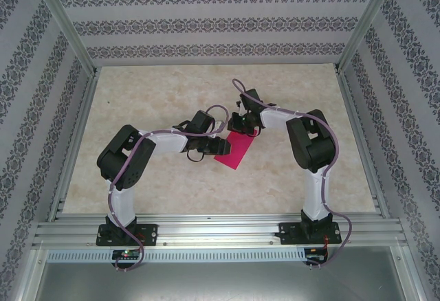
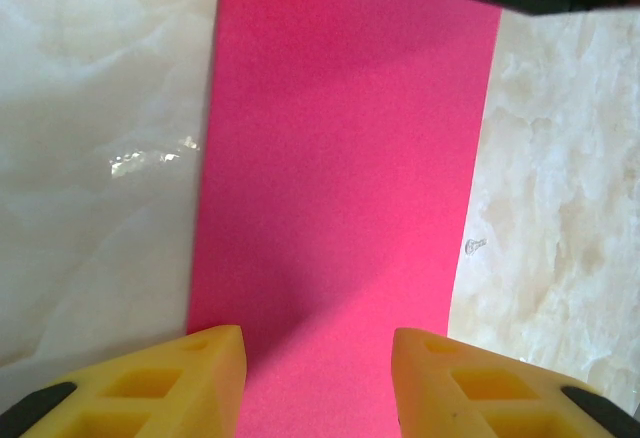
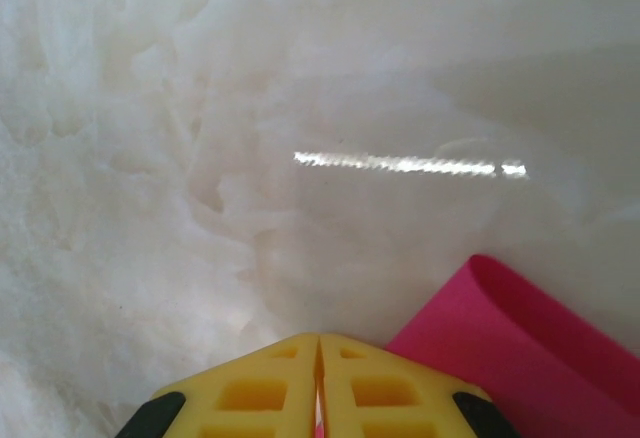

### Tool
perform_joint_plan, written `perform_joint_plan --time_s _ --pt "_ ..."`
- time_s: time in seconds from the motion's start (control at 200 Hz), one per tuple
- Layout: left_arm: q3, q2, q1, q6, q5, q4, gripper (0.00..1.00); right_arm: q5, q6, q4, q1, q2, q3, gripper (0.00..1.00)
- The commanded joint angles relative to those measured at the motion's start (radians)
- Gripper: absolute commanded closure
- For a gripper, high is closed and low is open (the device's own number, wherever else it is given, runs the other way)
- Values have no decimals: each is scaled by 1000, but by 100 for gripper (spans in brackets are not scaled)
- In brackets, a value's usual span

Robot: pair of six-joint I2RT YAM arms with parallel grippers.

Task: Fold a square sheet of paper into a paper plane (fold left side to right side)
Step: Fold the square sheet of paper in half at the center of the table.

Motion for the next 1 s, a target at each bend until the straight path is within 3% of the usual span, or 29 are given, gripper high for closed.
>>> perform_joint_plan --time_s 0.0,0.754,0.859,0.994 --pt "-70 87 -27 9 -44 -119 55 124 -34 -27 -58 6 3 90" --pt "-77 72 -29 6 -33 -108 54 123 -91 -41 -166 8 78 88" --pt "-74 60 -28 -3 -16 -97 51 120 -118 -78 -184 -46 102 84" --pt "-60 10 -27 -31 31 -67 49 99 -131 -91 -201 -177 40 69"
